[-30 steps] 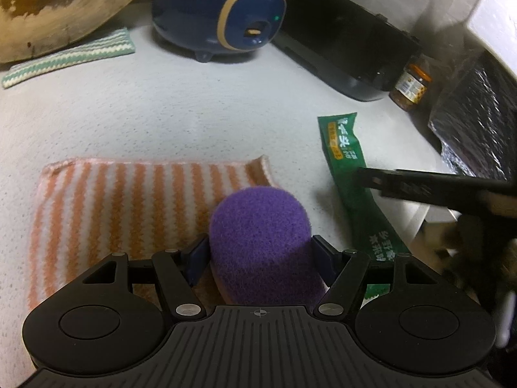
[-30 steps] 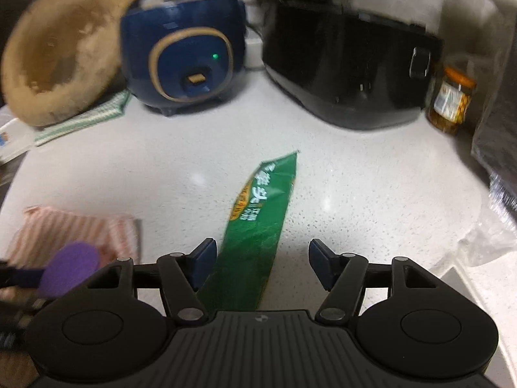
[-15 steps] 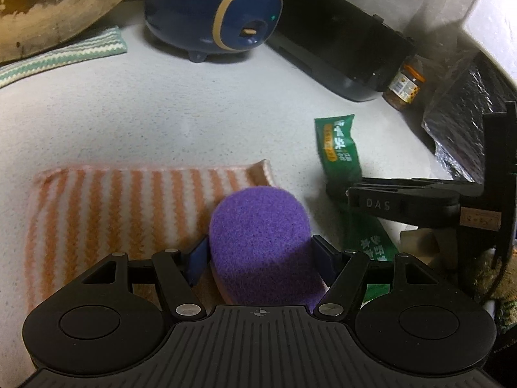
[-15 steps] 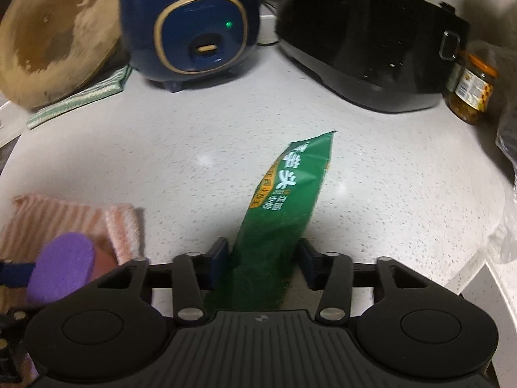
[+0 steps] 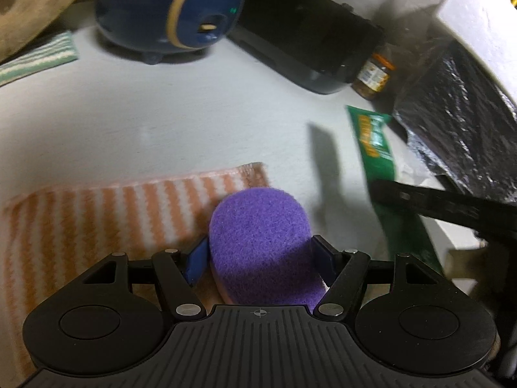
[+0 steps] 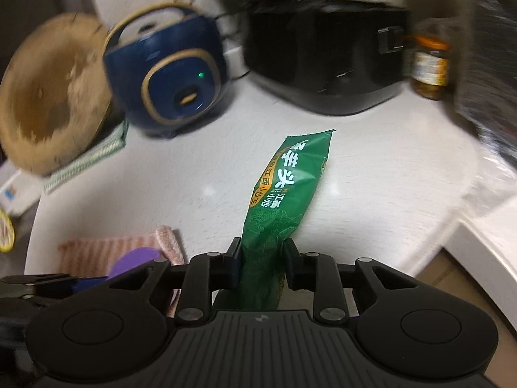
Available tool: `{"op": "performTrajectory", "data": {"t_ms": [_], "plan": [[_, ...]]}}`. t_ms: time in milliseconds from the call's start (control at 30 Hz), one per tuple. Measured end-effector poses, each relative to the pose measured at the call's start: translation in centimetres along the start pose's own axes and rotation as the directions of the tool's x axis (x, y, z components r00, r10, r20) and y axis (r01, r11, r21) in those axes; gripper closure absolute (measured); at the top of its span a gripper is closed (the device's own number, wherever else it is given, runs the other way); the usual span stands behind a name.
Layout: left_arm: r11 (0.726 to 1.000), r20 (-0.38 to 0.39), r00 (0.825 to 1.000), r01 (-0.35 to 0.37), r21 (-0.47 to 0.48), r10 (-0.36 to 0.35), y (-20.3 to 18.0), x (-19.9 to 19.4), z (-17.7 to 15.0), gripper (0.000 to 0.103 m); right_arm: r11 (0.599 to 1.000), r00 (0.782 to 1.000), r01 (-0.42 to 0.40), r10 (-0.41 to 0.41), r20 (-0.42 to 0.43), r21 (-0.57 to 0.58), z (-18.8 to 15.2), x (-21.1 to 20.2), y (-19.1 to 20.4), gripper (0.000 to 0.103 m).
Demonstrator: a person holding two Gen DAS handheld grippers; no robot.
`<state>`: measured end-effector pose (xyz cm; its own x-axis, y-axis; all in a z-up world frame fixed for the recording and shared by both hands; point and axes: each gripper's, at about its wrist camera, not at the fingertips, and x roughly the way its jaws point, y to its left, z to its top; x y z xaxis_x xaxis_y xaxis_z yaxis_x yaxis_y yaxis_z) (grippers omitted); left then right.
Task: Collect trash
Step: 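Carry the purple sponge and green wrapper down over the green bin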
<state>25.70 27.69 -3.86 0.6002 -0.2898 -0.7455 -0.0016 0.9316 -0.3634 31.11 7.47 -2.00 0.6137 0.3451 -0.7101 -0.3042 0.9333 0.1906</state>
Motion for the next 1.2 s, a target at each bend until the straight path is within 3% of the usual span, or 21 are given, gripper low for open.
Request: {"op": "performTrajectory", "data": {"t_ms": [300, 400, 533, 600, 667, 733, 800, 967, 1033, 1200], "plan": [[0.978, 0.041, 0.984, 0.166, 0.129, -0.173, -6.7, -0.8, -0.1, 0.03, 0.973, 0.98, 0.157, -0.174, 0.096, 0.167, -5.0, -7.9, -7.1, 0.078], [0.953, -0.031, 0.964, 0.266, 0.144, -0.264, -10.2, 0.6, -1.4, 0.03, 0.954, 0.968, 0.195, -0.225, 0.11, 0.227, -7.8, -9.9, -10.0, 0.078], [0.933, -0.229, 0.934, 0.316, 0.173, -0.274, -16.0, 5.3, -5.4, 0.03, 0.923, 0.96, 0.235, -0.269, 0.076, 0.305, -12.1, -12.6, -13.8, 0.078], [0.937, -0.324, 0.921, 0.289, 0.196, -0.216, -18.0, 8.7, -7.9, 0.03, 0.911, 0.95, 0.278, -0.308, 0.053, 0.306, -14.6, -13.7, -15.4, 0.078], [0.951, -0.408, 0.895, 0.264, 0.16, -0.18, -18.6, 12.7, -10.0, 0.03, 0.891, 0.941, 0.319, -0.338, 0.005, 0.322, -17.4, -14.4, -17.3, 0.078], [0.97, -0.485, 0.86, 0.226, 0.089, -0.157, -18.2, 16.7, -12.0, 0.03, 0.872, 0.948, 0.31, -0.314, -0.052, 0.379, -19.7, -14.3, -19.4, 0.078], [0.986, -0.533, 0.838, 0.162, 0.043, -0.114, -17.5, 20.4, -13.8, 0.03, 0.85, 0.953, 0.301, -0.284, -0.104, 0.433, -21.8, -13.9, -21.3, 0.078], [0.999, -0.578, 0.815, 0.031, 0.005, -0.023, -15.2, 30.6, -18.0, 0.03, 0.83, 0.957, 0.282, -0.207, -0.203, 0.481, -25.8, -10.1, -23.9, 0.078], [1.0, -0.61, 0.792, 0.014, -0.012, -0.018, -14.1, 35.8, -20.4, 0.03, 0.826, 0.951, 0.291, -0.196, -0.239, 0.483, -27.2, -7.9, -24.4, 0.078], [0.994, -0.663, 0.741, -0.097, 0.049, 0.105, -11.4, 45.0, -25.5, 0.029, 0.764, 0.937, 0.325, -0.181, -0.299, 0.557, -31.5, -4.0, -26.2, 0.078]]}}
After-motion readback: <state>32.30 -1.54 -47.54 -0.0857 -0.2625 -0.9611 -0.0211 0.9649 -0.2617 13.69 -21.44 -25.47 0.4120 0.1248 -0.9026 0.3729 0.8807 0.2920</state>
